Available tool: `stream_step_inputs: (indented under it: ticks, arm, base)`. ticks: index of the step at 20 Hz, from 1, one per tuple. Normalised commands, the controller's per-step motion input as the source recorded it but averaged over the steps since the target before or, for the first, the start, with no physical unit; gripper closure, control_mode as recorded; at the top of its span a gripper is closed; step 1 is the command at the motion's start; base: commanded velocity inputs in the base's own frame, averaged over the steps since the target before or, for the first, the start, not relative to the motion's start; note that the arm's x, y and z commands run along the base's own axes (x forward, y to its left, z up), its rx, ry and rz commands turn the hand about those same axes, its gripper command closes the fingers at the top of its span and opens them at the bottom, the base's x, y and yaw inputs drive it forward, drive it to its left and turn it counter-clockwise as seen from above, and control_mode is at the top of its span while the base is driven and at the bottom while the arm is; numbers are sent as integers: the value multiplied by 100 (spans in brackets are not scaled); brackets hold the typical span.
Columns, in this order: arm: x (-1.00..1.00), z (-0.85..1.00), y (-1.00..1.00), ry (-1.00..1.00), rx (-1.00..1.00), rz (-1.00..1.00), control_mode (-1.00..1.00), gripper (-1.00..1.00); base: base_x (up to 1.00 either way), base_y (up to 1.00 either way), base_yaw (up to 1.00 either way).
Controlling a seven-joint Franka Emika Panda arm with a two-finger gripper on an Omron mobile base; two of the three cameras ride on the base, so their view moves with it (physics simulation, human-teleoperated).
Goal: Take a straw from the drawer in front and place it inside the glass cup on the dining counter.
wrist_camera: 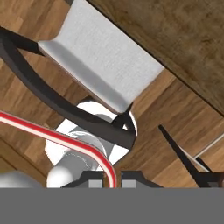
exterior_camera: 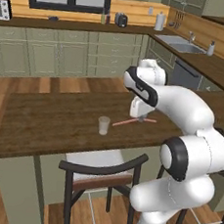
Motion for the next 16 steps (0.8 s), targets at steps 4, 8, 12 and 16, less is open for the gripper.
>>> stream_step_inputs:
  ticks: [4, 8, 12, 16]
  arm:
    - [38, 22, 15, -15, -15, 6, -100, 100]
    - [24, 33, 33, -37, -45, 1, -100, 100]
    - [19, 24, 34, -46, -59, 0, -100, 100]
    - [8, 6, 27, -56, -67, 0, -100, 100]
  base:
    - [0, 0, 0]
    - [0, 0, 0]
    - [0, 0, 0]
    - [0, 0, 0]
